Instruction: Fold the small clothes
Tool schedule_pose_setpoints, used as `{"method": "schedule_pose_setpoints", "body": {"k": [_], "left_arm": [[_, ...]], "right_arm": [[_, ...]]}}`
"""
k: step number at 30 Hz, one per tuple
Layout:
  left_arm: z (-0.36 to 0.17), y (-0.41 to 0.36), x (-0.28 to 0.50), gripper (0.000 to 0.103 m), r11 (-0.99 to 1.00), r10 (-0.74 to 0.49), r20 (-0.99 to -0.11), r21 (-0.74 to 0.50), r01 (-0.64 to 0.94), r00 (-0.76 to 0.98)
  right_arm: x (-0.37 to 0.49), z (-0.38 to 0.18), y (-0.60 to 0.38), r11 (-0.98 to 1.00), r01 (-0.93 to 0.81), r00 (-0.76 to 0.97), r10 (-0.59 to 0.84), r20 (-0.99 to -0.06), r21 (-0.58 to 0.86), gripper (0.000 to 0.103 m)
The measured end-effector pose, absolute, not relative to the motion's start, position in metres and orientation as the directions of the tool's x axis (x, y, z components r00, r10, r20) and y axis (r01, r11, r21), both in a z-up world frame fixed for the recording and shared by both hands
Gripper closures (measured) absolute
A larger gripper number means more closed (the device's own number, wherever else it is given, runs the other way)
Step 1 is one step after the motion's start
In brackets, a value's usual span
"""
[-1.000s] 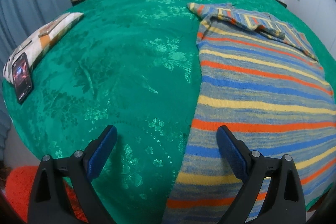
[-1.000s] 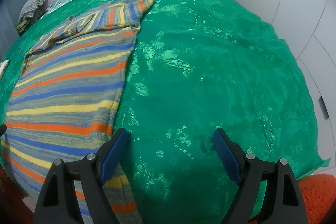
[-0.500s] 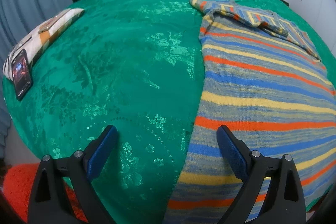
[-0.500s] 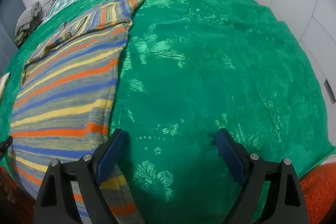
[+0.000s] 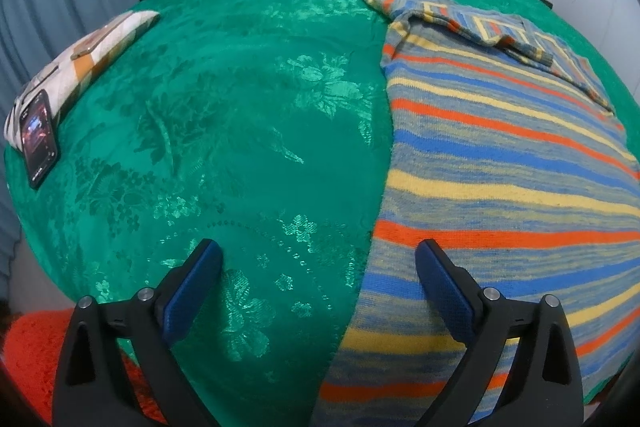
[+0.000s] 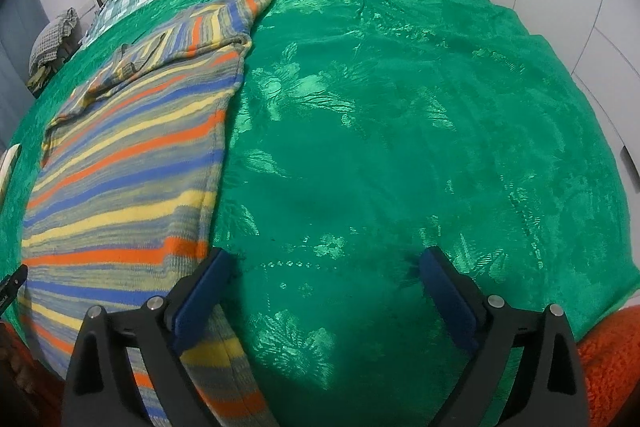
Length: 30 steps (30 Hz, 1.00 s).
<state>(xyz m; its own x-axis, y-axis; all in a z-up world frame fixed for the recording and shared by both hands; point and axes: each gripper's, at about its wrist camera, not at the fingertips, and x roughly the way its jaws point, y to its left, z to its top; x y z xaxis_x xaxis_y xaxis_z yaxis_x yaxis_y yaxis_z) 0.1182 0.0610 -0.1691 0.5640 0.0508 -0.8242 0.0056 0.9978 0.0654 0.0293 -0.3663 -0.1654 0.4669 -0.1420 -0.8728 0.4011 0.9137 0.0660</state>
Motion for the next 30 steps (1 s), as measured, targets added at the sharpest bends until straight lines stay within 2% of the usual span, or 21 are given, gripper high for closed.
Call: {"method": "schedule_pose_setpoints", "body": {"k": [30], "left_arm": [[-0.1704, 0.062, 0.1188, 0.003, 0.998, 0.053, -0.825, 0.068, 0.006, 0.563]], "right_arm": [[0.0312, -0.1668, -0.3644, 0.915, 0.399, 0.466, -0.147, -0.873, 0.058, 0.004]]}}
